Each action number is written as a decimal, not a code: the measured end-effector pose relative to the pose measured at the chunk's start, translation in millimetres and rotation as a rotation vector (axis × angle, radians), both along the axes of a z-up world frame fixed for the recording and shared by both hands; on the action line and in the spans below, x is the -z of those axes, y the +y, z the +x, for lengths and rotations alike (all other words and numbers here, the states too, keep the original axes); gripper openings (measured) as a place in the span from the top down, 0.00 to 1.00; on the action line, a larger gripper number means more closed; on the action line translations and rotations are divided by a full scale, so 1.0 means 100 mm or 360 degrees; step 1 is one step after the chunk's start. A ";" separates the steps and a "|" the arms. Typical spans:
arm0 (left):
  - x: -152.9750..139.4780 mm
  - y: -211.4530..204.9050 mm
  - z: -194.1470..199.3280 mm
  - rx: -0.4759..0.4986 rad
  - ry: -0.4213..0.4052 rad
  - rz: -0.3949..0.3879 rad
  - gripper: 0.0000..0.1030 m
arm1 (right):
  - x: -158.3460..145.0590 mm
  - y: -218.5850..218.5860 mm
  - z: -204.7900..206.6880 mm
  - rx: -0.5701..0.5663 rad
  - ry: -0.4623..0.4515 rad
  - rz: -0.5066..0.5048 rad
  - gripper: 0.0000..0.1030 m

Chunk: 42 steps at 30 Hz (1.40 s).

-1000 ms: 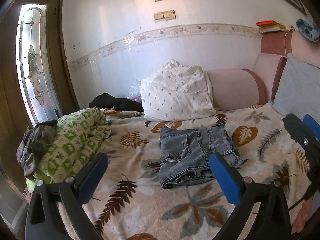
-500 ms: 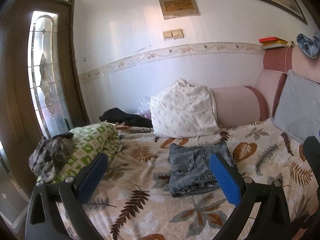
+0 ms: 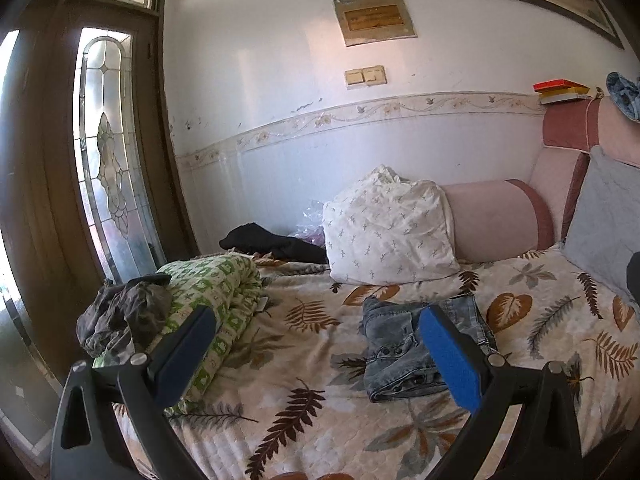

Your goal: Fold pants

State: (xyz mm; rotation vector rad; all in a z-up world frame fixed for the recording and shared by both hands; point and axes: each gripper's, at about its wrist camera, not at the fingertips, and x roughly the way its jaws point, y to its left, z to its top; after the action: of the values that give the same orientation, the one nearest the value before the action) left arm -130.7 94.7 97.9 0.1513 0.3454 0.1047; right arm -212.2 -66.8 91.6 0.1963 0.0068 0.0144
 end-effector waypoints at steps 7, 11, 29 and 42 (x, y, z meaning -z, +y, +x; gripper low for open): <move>0.10 0.09 0.08 -0.0032 0.0061 -0.0011 0.00 | 0.03 0.10 0.05 -0.0032 0.0025 -0.0032 0.00; 0.17 0.13 0.14 -0.0047 0.0093 -0.0002 0.00 | 0.07 0.13 0.11 -0.0053 0.0061 -0.0040 0.00; 0.38 0.29 0.28 -0.0039 0.0188 -0.0010 0.00 | 0.19 0.30 0.29 -0.0082 0.0192 -0.0085 0.00; 0.43 0.36 0.30 -0.0058 0.0201 -0.0033 0.00 | 0.25 0.40 0.35 -0.0100 0.0230 -0.0126 0.00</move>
State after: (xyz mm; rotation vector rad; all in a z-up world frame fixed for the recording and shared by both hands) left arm -100.3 130.4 54.7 0.1310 0.4752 0.1279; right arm -177.5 -27.1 66.3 0.1176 0.1572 0.0622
